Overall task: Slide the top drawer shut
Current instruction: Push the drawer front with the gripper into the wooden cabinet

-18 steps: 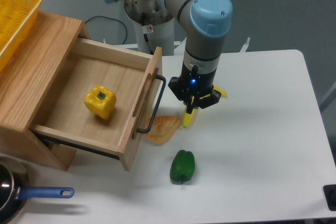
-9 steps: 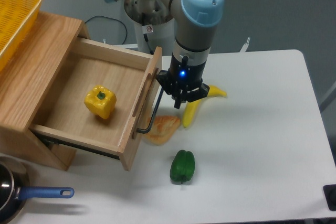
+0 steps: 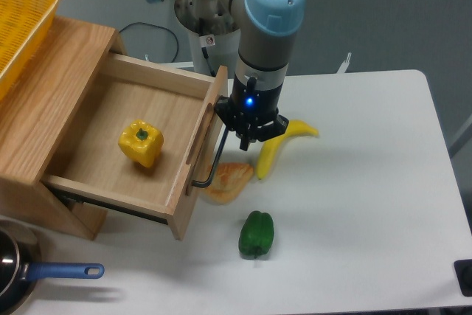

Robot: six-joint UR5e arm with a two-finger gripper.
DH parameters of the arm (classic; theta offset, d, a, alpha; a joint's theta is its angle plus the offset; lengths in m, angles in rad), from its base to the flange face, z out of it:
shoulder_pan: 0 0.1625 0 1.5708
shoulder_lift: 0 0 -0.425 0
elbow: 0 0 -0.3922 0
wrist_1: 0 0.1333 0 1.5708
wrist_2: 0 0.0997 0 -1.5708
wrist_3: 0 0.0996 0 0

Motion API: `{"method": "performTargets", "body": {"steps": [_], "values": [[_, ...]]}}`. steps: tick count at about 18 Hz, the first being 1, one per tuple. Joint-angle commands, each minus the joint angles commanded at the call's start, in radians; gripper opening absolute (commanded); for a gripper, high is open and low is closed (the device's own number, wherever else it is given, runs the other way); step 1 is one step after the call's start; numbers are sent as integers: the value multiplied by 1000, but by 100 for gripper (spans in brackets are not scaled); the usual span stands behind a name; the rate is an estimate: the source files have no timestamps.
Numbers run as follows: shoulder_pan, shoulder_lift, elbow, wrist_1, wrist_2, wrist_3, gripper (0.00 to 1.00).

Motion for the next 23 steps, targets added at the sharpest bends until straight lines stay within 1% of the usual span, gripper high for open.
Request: {"method": "performTargets", "body": {"steps": [2,7,14,22,23], "values": [[-2,0,0,-2,0,-8,9],[-21,2,0,-26,0,-20,9],[-57,3,0,-26,0,-65,9],[-66,3,0,-28,0,-72,9],[-77,3,0,-28,0,-77,9]]}}
